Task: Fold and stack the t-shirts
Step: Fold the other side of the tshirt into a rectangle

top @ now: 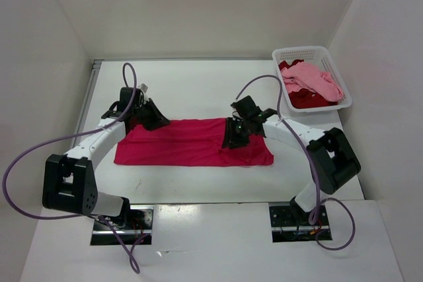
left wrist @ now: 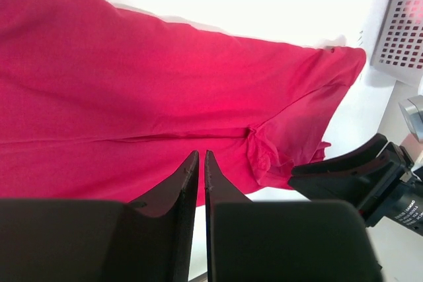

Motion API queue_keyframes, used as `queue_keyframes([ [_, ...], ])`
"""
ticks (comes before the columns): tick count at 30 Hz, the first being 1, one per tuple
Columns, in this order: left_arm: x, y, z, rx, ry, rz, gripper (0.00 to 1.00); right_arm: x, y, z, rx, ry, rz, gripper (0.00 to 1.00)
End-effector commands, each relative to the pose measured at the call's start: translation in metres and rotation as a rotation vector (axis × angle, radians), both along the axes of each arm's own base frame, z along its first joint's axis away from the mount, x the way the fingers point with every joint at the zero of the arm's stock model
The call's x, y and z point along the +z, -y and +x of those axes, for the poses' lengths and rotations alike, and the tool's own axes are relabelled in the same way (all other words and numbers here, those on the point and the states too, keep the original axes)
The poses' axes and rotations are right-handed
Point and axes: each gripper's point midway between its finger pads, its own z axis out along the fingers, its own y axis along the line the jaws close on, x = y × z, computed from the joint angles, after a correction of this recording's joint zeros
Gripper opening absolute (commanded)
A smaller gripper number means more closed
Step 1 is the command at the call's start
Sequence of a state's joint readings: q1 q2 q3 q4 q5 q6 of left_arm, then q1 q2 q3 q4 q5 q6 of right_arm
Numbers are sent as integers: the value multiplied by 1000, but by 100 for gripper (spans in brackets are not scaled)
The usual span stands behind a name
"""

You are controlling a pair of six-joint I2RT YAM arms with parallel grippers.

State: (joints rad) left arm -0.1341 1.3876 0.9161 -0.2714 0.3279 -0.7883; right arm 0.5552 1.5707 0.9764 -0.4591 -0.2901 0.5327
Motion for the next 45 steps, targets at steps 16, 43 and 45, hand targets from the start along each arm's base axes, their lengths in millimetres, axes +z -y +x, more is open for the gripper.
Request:
queue_keyframes([
  [16, -11, 10, -5, -37, -10, -27, 13, -11, -45, 21, 13, 45, -13, 37],
  [43, -4, 17, 5, -40, 7, -48, 14, 23, -93, -8, 129, -11, 84, 25],
  [45, -10, 16, 9, -38, -3, -31, 14, 34, -74, 11, 64, 30, 113, 11],
])
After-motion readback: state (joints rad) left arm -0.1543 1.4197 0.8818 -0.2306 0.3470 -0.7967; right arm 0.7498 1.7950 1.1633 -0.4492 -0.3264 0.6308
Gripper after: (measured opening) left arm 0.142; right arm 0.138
